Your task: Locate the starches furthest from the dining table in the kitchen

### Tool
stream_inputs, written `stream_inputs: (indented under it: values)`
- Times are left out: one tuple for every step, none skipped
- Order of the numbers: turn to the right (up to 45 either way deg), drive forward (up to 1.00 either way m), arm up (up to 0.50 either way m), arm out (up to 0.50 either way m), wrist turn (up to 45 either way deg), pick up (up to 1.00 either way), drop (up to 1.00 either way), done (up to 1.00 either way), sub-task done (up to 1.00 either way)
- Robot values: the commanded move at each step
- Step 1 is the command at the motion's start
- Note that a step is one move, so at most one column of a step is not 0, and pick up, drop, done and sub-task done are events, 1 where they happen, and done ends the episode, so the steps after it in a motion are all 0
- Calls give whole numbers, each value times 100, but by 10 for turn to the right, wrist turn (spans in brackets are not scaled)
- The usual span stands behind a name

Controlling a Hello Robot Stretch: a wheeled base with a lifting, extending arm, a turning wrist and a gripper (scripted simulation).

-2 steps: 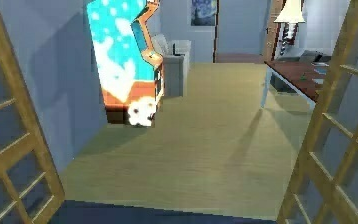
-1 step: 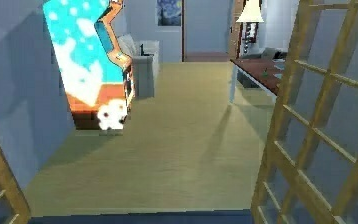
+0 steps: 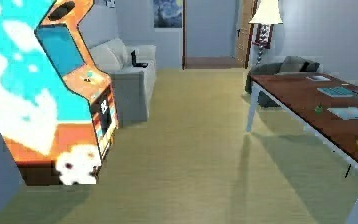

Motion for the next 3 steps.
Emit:
stream_inputs:
  values:
    - [0,50,0,0,0,0,0,0,0]
    - [60,0,0,0,0,0,0,0,0]
    - [0,100,0,0,0,0,0,0,0]
